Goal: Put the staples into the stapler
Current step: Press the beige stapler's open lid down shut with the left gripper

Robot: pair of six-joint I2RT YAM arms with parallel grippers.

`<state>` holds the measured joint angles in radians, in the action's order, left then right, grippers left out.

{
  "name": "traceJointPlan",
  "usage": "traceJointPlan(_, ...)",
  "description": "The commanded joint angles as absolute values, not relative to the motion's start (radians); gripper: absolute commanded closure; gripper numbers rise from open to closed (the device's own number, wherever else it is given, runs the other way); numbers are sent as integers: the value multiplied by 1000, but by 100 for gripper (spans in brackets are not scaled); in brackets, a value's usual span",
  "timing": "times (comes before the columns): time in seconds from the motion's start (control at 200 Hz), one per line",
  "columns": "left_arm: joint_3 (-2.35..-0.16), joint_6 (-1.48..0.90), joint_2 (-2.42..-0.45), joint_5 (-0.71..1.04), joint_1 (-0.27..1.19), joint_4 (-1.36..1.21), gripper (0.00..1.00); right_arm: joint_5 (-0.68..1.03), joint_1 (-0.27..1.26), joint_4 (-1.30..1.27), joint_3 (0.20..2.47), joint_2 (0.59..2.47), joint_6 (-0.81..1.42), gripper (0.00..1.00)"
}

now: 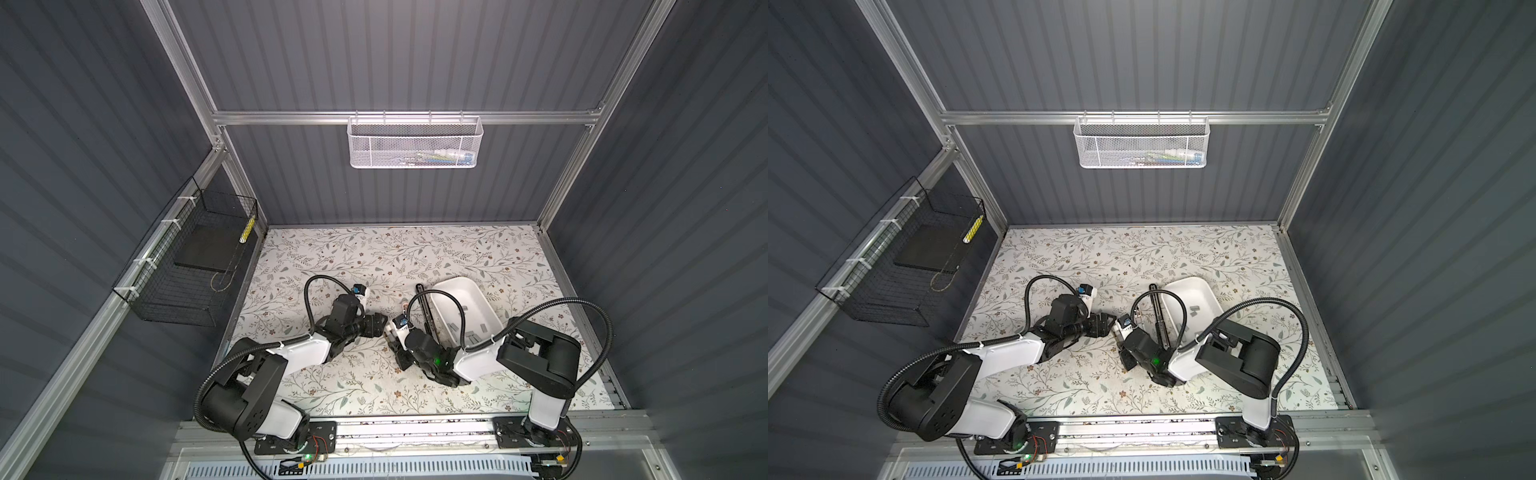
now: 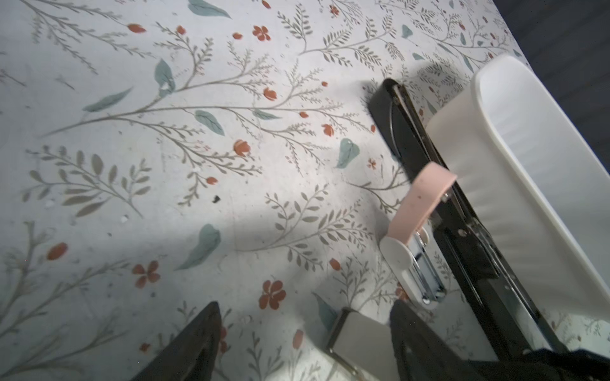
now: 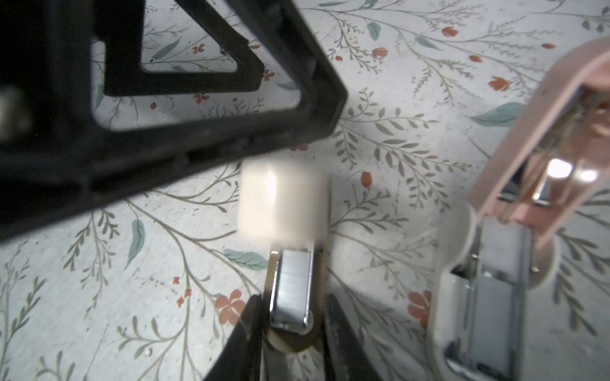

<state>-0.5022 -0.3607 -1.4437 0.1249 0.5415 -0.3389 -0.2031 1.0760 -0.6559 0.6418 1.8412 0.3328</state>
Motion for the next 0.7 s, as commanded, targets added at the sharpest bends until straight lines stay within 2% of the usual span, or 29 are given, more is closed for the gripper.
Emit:
traceJointPlan(0.0,-467,-324,-1411,117,548,-377,18,-140,1090,-511,609,1879,351,92)
traceJointPlan(0.575,-376,-268,-1326,211,554,-444,17,-172,1090,-527,593,1869,373,88)
traceJointPlan(0.695,-354,-257,-1308,211,563,-462,18,-167,1090,-534,579,1851,379,78)
